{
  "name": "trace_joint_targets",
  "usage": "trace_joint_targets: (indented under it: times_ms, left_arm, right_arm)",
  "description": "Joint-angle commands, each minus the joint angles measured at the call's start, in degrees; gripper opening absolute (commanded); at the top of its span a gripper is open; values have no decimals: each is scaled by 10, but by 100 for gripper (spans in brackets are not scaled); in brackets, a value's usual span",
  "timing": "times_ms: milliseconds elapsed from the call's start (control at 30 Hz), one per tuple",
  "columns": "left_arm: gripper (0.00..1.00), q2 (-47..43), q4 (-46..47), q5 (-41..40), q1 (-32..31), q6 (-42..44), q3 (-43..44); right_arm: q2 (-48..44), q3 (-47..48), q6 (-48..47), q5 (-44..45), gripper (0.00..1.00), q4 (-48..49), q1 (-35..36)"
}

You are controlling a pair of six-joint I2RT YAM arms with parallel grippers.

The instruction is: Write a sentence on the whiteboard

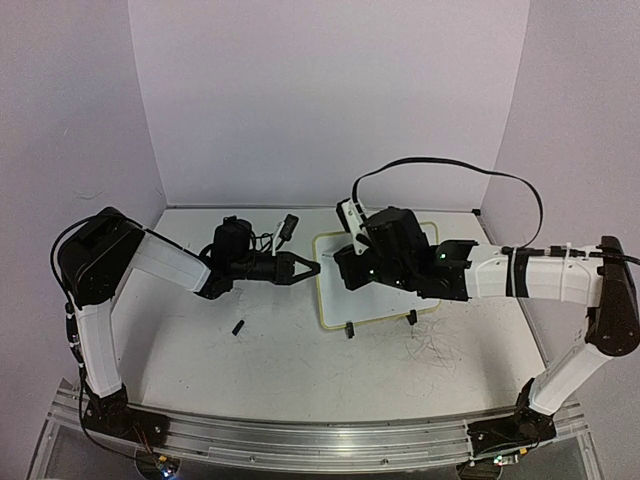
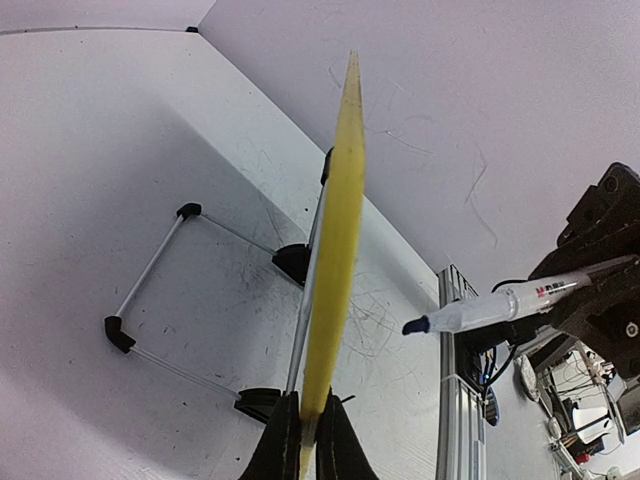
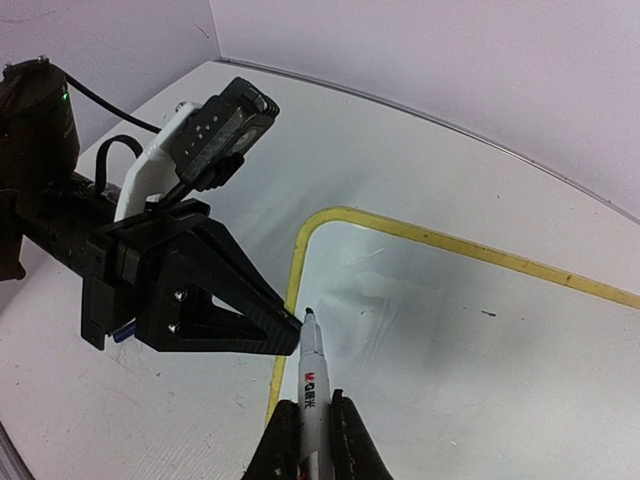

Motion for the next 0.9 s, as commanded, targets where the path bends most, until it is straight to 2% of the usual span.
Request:
trace_joint_targets:
  times_ms: [0, 867]
  left_arm:
    - [0, -18, 16, -3, -4, -13, -2]
    - [0, -20, 14, -2, -4, -11, -6]
  right_arm:
    - [16, 18, -3, 19, 0, 36, 3]
    - [29, 22, 3, 35, 0, 58, 2]
